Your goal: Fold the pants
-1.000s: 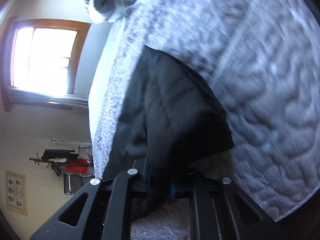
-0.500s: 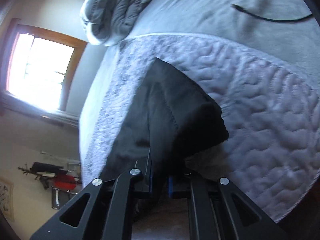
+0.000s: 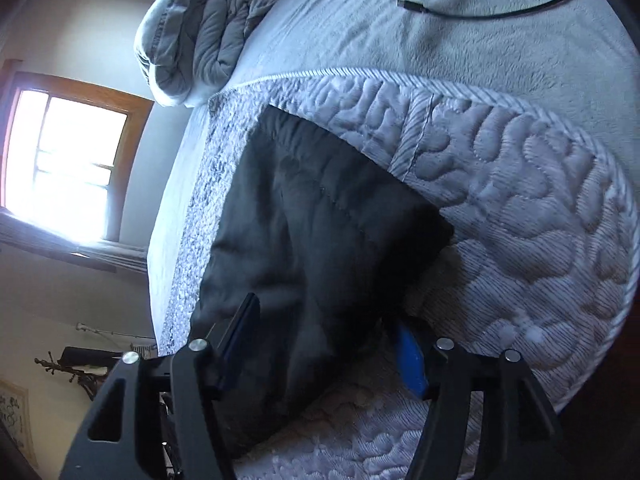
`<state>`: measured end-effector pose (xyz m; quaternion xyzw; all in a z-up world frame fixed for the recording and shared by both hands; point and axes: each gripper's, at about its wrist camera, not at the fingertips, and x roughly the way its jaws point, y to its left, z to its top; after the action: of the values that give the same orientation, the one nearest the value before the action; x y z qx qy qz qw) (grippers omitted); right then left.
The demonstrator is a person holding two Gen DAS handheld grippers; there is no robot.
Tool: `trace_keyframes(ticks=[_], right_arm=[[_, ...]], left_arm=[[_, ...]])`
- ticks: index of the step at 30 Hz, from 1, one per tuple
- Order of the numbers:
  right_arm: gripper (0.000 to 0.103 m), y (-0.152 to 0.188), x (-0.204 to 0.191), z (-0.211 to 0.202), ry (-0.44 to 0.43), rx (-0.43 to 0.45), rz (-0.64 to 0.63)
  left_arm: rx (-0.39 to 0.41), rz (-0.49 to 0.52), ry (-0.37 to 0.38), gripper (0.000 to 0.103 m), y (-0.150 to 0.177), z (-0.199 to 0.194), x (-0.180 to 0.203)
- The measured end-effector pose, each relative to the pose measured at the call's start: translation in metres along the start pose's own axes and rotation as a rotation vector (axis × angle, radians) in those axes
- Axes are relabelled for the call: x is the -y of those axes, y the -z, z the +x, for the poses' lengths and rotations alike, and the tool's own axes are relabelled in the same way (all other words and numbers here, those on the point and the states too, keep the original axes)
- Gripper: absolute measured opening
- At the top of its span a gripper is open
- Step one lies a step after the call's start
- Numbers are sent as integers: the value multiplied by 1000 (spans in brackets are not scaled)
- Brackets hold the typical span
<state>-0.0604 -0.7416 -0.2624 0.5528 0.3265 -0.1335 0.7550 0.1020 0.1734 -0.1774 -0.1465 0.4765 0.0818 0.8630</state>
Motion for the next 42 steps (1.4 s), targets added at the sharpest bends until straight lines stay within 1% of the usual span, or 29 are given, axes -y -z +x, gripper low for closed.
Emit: trace_keyframes(ticks=[1, 4, 5, 7, 9, 11, 15, 16, 17, 18, 19, 22, 24, 25, 27, 30, 32, 34, 35, 39, 42], right_arm=[[77, 2, 1, -5, -4, 13, 6], [77, 5, 3, -13, -10, 28, 4], [77, 5, 3, -14, -7, 30, 2], [77, 5, 6, -13, 8, 32, 3], [77, 4, 10, -10, 6, 33, 14], [77, 1, 13, -5, -8, 38, 28], [76, -5, 15, 7, -29, 42, 45], [69, -6, 14, 10, -33, 48, 40], [58, -7, 15, 12, -27, 49, 42], [51, -7, 16, 14, -22, 42, 54], [35, -8, 18, 17, -9, 35, 64], [20, -7, 19, 12, -48, 52, 75], [16, -8, 9, 6, -38, 66, 33], [15, -10, 3, 2, -31, 72, 11], [15, -13, -4, -5, -20, 79, 5], [15, -16, -11, -6, 69, 72, -25], [15, -16, -16, -6, 102, 68, -39], [15, -15, -29, -13, 100, 84, -54], [15, -14, -41, -19, 94, 100, -81], [15, -1, -111, -37, 111, 154, -293], [15, 20, -174, -45, 116, 179, -467]], left_arm=[[8, -8, 3, 100, 5, -7, 0], [29, -40, 29, 100, 12, -30, 0], [34, -53, 40, 100, 18, -35, 8], [35, -73, 61, 100, 21, -43, 11], [26, -81, 93, 100, 29, -41, 27], [15, -69, 118, 100, 36, -49, 43], [11, -28, 146, 100, 36, -50, 69], [5, -19, 153, 100, 37, -50, 74], [-1, -14, 159, 100, 38, -50, 76], [-9, -11, 168, 100, 39, -50, 79], [-13, -10, 175, 100, 40, -51, 81], [-18, -5, 179, 100, 42, -52, 82], [-17, -11, 175, 100, 43, -54, 79], [-15, -16, 175, 100, 43, -55, 76], [-12, -27, 173, 100, 43, -57, 72], [-3, -54, 181, 100, 46, -59, 64], [-7, -67, 189, 100, 49, -58, 61], [-10, -73, 195, 100, 51, -58, 59], [-10, -77, 200, 100, 52, -59, 58], [0, -76, 212, 100, 54, -62, 53], [11, -73, 214, 100, 58, -64, 50]])
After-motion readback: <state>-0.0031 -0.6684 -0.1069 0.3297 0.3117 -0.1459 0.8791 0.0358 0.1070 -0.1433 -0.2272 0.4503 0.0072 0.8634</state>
